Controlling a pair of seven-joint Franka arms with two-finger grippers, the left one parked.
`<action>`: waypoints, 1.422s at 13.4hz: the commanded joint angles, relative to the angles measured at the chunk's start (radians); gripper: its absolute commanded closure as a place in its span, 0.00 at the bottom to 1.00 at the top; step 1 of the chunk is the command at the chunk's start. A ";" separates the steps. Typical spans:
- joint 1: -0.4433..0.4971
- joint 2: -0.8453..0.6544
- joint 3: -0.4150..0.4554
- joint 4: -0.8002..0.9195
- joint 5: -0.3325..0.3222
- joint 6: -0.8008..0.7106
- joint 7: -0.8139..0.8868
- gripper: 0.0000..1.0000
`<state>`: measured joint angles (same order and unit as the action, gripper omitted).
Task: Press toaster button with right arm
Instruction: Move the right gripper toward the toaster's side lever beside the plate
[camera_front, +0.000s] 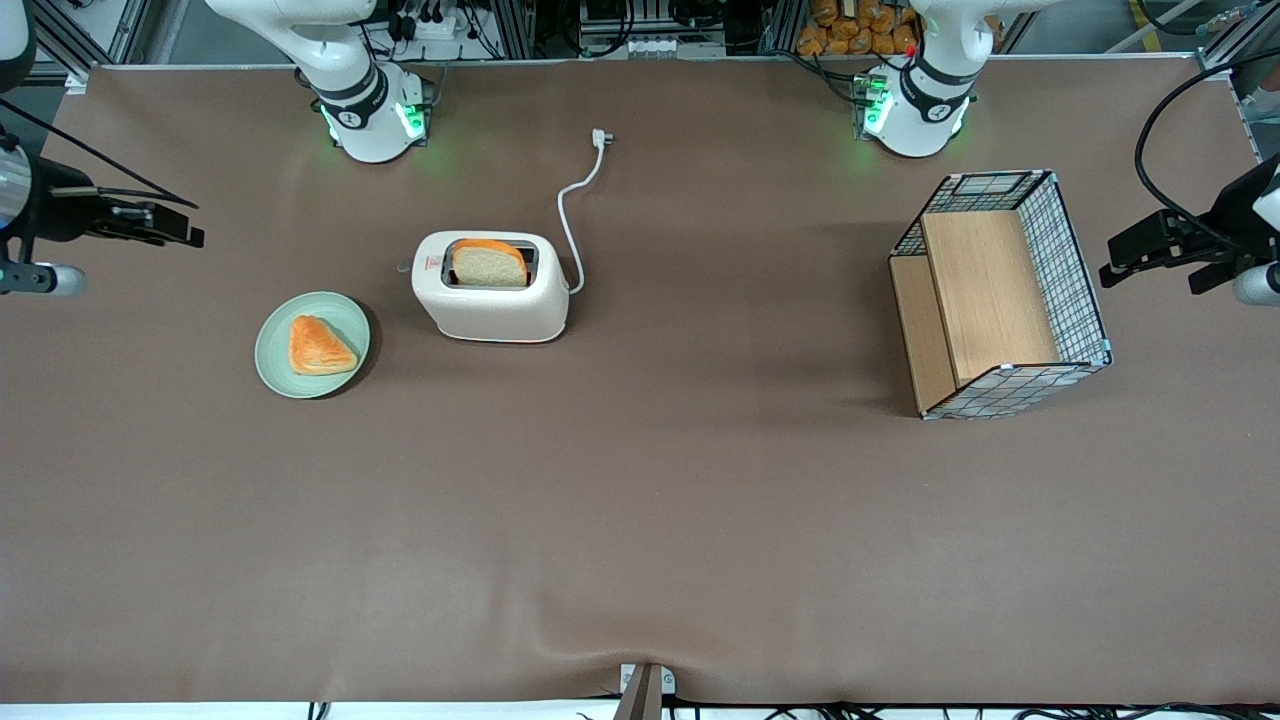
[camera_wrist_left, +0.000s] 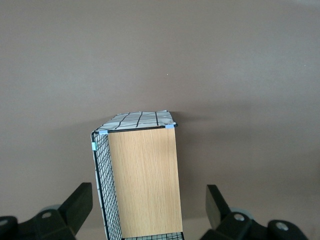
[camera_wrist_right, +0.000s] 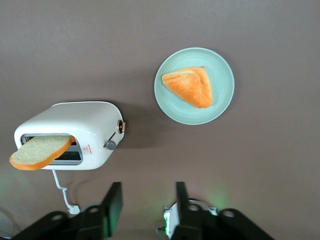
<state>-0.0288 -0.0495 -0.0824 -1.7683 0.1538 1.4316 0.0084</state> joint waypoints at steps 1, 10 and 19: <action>-0.002 -0.114 0.010 -0.172 0.026 0.100 0.022 0.99; 0.027 -0.236 0.030 -0.483 0.132 0.283 0.070 1.00; 0.086 -0.224 0.030 -0.687 0.271 0.539 0.062 1.00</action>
<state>0.0449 -0.2452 -0.0481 -2.4007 0.3764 1.9212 0.0715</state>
